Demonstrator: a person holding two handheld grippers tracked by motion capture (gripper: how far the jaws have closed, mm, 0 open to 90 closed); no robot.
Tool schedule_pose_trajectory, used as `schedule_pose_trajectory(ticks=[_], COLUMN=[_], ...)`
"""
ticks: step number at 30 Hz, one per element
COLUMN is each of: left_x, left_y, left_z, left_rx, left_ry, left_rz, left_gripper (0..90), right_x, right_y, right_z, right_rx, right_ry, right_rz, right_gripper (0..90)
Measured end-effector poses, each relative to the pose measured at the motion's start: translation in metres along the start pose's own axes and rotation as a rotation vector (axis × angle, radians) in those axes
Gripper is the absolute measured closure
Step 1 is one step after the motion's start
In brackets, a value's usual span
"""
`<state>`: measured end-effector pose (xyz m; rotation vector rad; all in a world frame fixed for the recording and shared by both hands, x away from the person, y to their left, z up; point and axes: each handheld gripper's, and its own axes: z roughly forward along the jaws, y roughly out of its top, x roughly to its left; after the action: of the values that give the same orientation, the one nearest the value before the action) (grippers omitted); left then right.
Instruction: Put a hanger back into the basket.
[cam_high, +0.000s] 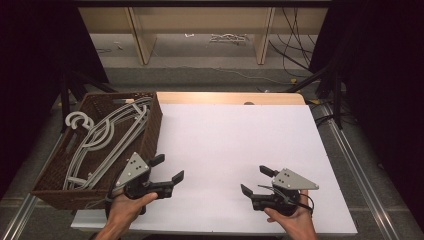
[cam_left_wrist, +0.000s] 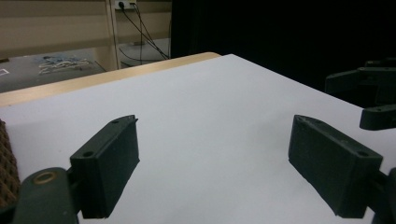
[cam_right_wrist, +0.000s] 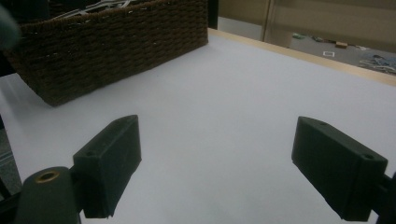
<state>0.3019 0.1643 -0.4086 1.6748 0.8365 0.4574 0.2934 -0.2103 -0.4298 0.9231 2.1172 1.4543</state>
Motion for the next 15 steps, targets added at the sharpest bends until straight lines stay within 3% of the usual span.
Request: schedule_pose_trajectory(ticks=[7,9,12,15], left_x=[-0.003,-0.002,-0.001,0.0], left_y=[-0.017,-0.02,-0.024,-0.028], left_z=[-0.002,-0.002,-0.004,-0.004], left_rx=[-0.002,0.009,0.016,0.001], left_ry=[-0.012,-0.003,-0.001,0.003], left_rz=[0.016,0.066,0.053,0.064], left_gripper=[15.7,15.7,15.7,15.7], right_x=[0.002,0.004,0.006,0.008], right_y=[-0.002,-0.003,-0.005,-0.006], right_z=[-0.004,-0.004,-0.006,-0.008], right_rx=[-0.011,-0.022,-0.022,-0.02], right_ry=[-0.001,0.004,0.007,0.006], right_rz=[0.011,0.023,0.024,0.027], right_gripper=[16.5,16.5,16.4,16.4])
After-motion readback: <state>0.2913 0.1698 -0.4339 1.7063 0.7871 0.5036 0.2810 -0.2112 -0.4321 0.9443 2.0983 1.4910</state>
